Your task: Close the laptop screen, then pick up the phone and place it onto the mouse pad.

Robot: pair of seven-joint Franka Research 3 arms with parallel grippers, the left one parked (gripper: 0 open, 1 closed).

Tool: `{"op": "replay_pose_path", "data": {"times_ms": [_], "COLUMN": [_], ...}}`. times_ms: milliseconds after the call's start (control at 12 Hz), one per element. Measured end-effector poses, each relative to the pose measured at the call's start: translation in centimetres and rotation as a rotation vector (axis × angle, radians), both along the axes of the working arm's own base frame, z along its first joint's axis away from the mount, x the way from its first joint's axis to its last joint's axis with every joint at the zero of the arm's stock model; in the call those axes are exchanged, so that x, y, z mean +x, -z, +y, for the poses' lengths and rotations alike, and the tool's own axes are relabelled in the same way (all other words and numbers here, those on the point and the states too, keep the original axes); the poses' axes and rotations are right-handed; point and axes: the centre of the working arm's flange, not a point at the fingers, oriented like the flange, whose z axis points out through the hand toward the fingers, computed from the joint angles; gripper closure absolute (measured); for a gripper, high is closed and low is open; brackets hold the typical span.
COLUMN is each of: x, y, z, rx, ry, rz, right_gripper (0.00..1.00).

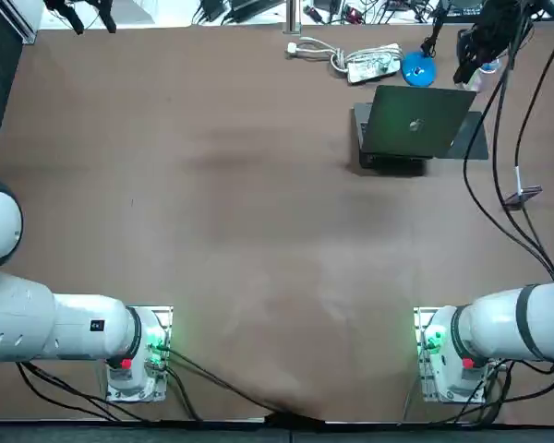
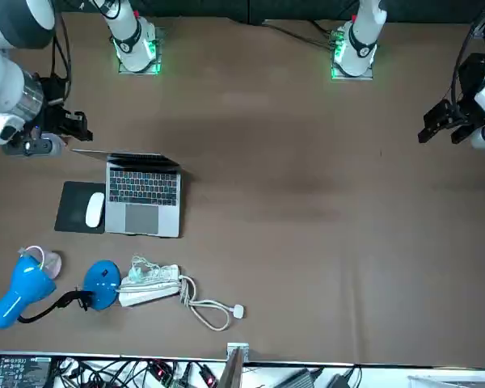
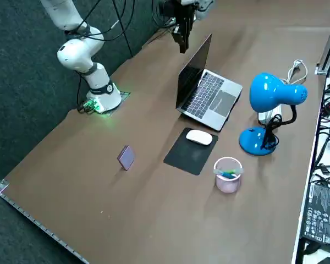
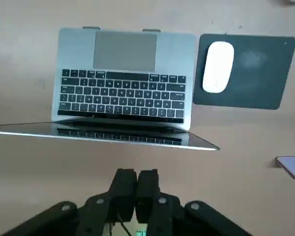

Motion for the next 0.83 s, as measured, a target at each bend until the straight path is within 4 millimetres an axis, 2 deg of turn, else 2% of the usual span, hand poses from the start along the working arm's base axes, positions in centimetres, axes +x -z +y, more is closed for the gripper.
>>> {"op": "replay_pose_path", "data": {"times_ms": [83, 167, 833], "x": [-0.1, -0.3, -0.5], "y": [0.6, 1.1, 4.7], "z": [0.1, 0.1, 0.8], "rx": [0.000, -0.001, -0.003], "ry": [-0.001, -0.001, -0.007], "rz": [0.009, 0.016, -0.004], "right_gripper": [0.91, 0.98, 0.98]}}
